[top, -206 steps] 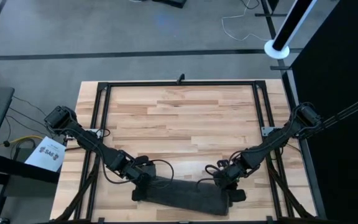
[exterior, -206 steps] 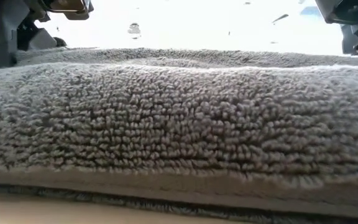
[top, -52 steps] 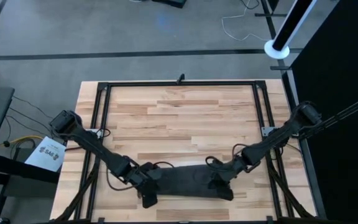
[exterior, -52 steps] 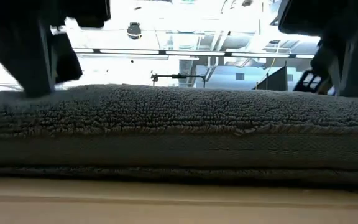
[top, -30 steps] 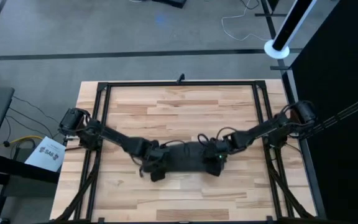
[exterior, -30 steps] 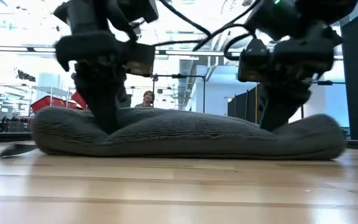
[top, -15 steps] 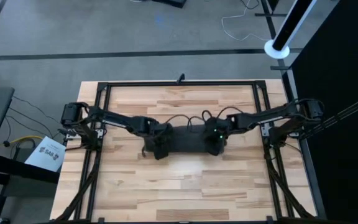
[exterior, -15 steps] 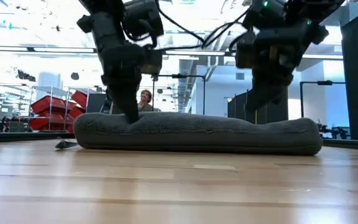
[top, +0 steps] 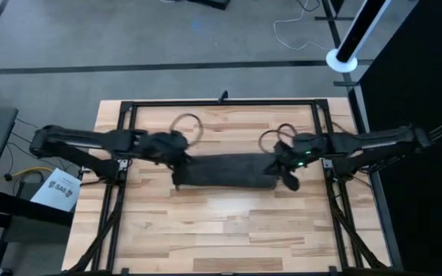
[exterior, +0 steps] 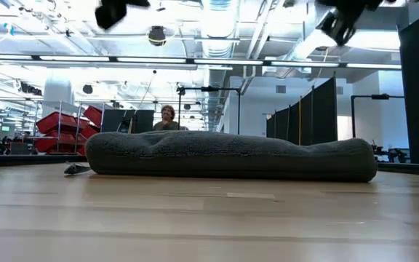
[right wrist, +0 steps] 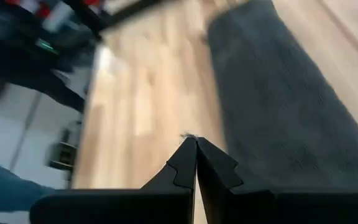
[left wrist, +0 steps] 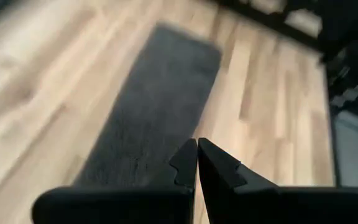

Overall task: Roll towel
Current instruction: Return to Home Position

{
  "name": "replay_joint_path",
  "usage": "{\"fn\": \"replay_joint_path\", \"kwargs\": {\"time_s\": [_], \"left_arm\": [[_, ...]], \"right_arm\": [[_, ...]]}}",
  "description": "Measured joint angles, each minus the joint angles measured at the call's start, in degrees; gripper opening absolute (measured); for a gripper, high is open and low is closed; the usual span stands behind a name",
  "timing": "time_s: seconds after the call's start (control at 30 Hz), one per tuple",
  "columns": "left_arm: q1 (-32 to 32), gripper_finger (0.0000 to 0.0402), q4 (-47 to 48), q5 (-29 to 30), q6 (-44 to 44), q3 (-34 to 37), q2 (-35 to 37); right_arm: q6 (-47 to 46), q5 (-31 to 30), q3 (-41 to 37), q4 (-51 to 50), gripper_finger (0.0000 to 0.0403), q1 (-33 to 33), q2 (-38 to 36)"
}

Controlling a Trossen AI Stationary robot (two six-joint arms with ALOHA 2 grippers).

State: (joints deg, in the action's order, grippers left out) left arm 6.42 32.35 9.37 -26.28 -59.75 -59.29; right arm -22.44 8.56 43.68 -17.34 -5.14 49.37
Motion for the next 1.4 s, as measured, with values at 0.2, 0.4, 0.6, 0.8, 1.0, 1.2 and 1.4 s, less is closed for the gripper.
{"fn": "replay_joint_path", "kwargs": {"time_s": [0.2, 0.4, 0.6, 0.8, 1.0, 1.2, 1.4], "left_arm": [[6.2, 0.0, -1.6, 6.4, 2.0, 0.0, 10.7], [12.1, 0.0, -0.9, 14.9, 3.4, 0.0, 19.0], [14.4, 0.0, 2.0, 18.7, 3.2, 0.0, 24.1], [14.4, 0.0, 3.3, 18.9, 3.7, 1.3, 27.6], [14.4, 0.0, 0.9, 19.4, 2.5, 8.7, 35.1], [14.4, 0.0, -7.3, 19.5, 1.7, 21.3, 45.5], [14.4, 0.0, -15.8, 19.5, -0.9, 35.9, 56.5]], "right_arm": [[0.5, -1.3, 0.0, 3.4, 0.0, -1.7, -9.0], [2.7, -5.8, 0.0, 2.4, 0.0, -1.4, -17.4], [3.1, -9.0, 0.1, -0.3, 0.0, 0.0, -24.7], [3.3, -11.9, 0.0, -5.1, 0.0, 1.7, -30.5], [4.4, -13.2, -1.6, -4.5, 0.0, 3.7, -37.2], [1.5, -13.9, -9.9, -3.8, 0.0, 6.5, -45.7], [-1.9, -14.8, -21.1, 4.2, 0.0, 8.9, -48.2]]}}
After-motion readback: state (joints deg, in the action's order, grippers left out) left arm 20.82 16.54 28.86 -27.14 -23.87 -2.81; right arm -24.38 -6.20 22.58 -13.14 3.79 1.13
